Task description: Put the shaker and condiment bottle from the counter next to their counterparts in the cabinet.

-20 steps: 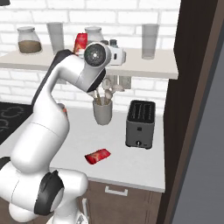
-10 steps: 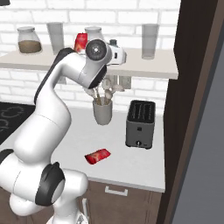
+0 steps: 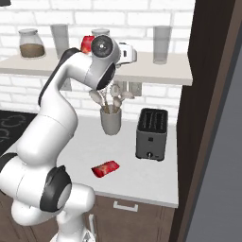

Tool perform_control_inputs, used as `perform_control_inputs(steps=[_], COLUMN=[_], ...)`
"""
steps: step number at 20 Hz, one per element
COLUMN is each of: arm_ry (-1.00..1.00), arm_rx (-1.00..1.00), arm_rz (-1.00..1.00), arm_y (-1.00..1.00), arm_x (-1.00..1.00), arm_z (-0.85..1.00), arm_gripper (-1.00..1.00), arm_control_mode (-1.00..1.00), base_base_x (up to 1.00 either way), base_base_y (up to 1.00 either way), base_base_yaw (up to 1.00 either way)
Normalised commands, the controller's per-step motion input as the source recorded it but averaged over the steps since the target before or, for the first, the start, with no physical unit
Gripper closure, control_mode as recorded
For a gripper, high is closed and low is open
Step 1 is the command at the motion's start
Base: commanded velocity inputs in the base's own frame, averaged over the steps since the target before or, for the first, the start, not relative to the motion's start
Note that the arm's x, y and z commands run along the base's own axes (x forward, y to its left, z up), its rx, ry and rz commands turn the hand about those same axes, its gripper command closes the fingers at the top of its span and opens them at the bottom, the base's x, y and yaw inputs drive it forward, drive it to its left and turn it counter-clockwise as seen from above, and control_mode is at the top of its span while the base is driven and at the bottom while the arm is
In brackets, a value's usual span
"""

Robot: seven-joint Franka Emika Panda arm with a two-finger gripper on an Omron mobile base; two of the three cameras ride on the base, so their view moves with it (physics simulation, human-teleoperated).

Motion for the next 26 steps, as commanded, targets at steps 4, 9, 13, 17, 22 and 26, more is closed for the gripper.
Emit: perform_control_inputs(steps=[4,9,13,17,22,26], arm_ry=[0.0,0.0,0.0,0.0,0.0,0.0], arm_rx=[0.0,0.01,0.04,0.02,0.0,0.0], arm_rz=[0.0,0.0,0.0,0.0,0.0,0.0], arm_y=[0.0,0.0,0.0,0.0,0.0,0.0], arm_x=[0.0,0.0,0.0,0.0,0.01,0.08], arm_z=[0.0,-0.04,-0.19,-0.42,-0.17,0.0], arm_gripper=[1.0,1.0,1.0,1.0,1.0,1.0], arm_control_mode=[-1.0,-1.0,-1.0,-1.0,-1.0,-1.0], base_base_x=[0.0,0.0,0.0,0.0,0.0,0.0], base_base_y=[0.0,0.0,0.0,0.0,0.0,0.0], base_base_yaw=[0.0,0.0,0.0,0.0,0.0,0.0])
